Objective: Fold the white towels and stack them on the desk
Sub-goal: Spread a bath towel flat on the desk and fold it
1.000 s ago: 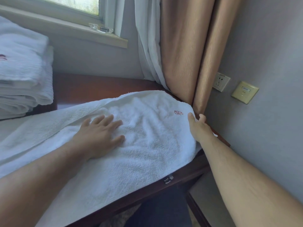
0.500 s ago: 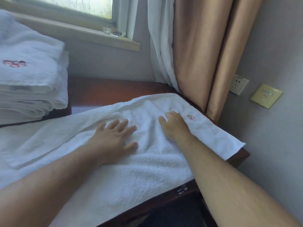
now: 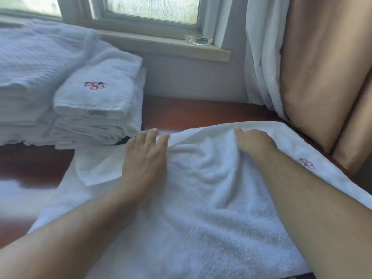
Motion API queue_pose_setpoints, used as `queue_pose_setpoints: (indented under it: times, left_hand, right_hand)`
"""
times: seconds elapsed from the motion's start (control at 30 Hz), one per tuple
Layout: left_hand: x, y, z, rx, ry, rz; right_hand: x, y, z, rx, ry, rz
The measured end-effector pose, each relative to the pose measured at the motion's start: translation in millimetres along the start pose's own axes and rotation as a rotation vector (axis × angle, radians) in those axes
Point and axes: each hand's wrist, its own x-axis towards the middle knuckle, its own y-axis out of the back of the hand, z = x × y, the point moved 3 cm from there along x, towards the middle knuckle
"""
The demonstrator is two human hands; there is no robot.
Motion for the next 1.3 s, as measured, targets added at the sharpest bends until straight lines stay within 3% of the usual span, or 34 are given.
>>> queue_pose_setpoints:
  times: [0.07, 0.17, 0.23, 0.37, 0.53, 0.63, 0.83, 1.0, 1.1, 1.2, 1.3]
  left_hand:
    - [4.4, 0.4, -9.4, 0.099, 0.066, -0.05]
    - [9.6, 5.1, -18.3, 0.16, 0.058, -0.089]
    - [11.5, 15.0, -24.9, 0.142, 0.054, -0.05]
    - [10.9, 49.2, -40.5, 0.115, -0.009, 0.104]
    - [-0.8, 79.3, -52.1, 0.095, -0.229, 0.191]
    - [-13.7, 70.8, -51.3, 0.072, -0.324, 0.105]
    - [-24.7, 47.3, -46.6, 0.093, -0.414, -0.042]
    - [-40.1, 45.1, -52.2, 0.099, -0.578, 0.077]
    - [-46.1, 46.4, -65.3, 0.09, -0.592, 0.117]
    - [-45.6, 47.1, -76.4, 0.03, -0.534, 0.015]
    - [-35.9, 45.0, -71.8, -0.008, -0.399, -0.122]
  right_hand:
    - [8.3, 4.9, -15.6, -0.047, 0.056, 0.035]
    - [4.3, 3.4, -42.6, 0.075, 0.211, 0.214]
    - [-3.6, -10.8, -57.8, 0.162, 0.234, 0.165]
    - [-11.8, -22.9, -70.1, 0.352, 0.126, -0.046]
    - [-0.7, -15.3, -47.5, 1.009, -0.185, -0.308]
    - [7.6, -14.2, -28.4, 1.334, -0.319, -0.311]
    - [11.3, -3.5, 3.4, 1.689, -0.334, -0.177]
    - [4.3, -3.6, 18.4, 1.689, -0.424, -0.147]
    - [-4.9, 1.5, 18.1, 1.695, -0.403, 0.005]
    - [-13.2, 3.1, 26.8, 1.758, -0.364, 0.071]
    - [-14.6, 0.7, 40.1, 1.742, -0.364, -0.043]
